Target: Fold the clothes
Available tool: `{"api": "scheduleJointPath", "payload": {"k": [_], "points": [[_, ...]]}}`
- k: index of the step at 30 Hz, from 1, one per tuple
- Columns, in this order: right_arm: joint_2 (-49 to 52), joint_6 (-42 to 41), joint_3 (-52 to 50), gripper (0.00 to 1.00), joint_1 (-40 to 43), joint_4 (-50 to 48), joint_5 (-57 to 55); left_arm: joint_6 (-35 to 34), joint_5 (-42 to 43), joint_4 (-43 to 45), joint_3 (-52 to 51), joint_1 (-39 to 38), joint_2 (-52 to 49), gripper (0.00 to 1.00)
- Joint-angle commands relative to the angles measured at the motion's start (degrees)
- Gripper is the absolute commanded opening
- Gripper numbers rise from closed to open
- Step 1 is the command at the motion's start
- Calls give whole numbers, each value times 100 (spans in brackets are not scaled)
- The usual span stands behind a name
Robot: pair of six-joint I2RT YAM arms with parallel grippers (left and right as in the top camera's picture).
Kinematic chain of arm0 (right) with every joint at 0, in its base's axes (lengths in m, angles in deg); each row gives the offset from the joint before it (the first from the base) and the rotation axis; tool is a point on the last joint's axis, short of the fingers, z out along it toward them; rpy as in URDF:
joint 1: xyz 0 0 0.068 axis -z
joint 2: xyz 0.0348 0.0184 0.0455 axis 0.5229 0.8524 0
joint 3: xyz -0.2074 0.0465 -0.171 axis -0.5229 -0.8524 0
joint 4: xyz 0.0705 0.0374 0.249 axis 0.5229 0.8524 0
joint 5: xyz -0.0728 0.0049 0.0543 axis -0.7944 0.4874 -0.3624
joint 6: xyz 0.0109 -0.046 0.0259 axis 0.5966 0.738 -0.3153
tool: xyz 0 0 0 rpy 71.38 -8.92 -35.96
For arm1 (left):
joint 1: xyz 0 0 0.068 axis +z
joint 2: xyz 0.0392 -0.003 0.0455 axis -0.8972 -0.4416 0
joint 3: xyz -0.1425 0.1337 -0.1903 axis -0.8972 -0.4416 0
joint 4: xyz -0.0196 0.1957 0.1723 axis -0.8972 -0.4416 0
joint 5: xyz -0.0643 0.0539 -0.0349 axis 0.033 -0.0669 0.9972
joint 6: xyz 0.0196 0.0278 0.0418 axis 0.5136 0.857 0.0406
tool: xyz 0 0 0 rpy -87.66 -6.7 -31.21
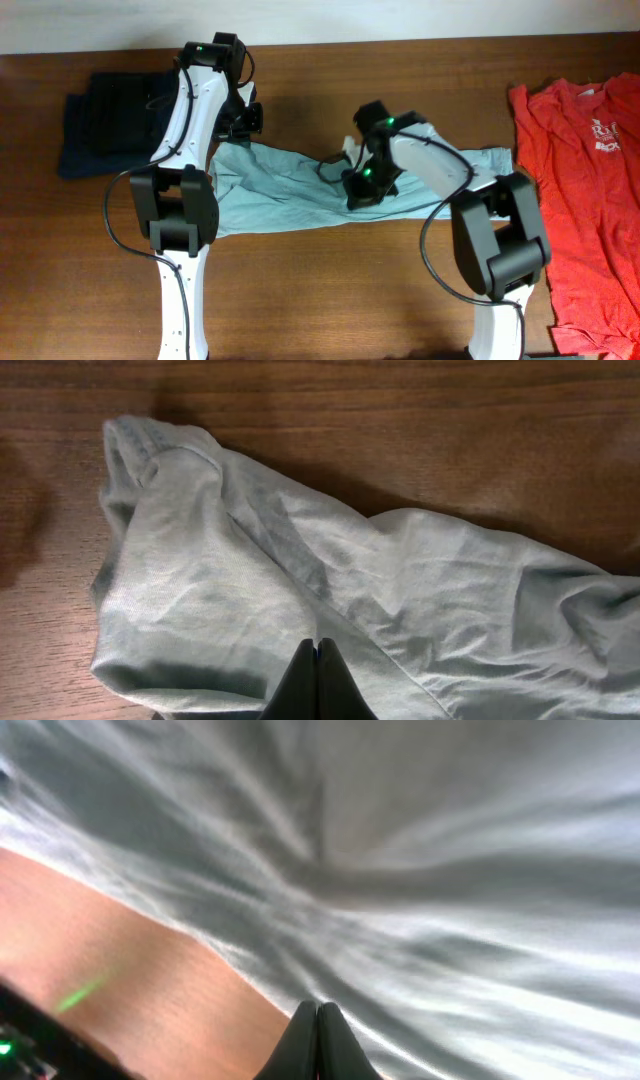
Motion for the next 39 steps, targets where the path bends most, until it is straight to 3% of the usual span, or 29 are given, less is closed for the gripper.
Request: {"api": "scheduleJointPath", "payload": {"k": [1,8,16,29,39], "points": [[-247,79,426,4,518,286,-205,31,61,2,-9,20,-20,0],[-245,79,424,4,1331,638,-789,-142,-575,-299,-9,76,-20,1],[-234,79,413,11,1991,575,-1222,-380,-562,-1034,-11,234,-20,1],[-234,76,413,12,2096,428,-1550,-382,-546,-1027,-79,-96,-24,1],[-234,79,413,11,2096,431,-1650,-382,-544,-914,-802,-142,-26,0]]}}
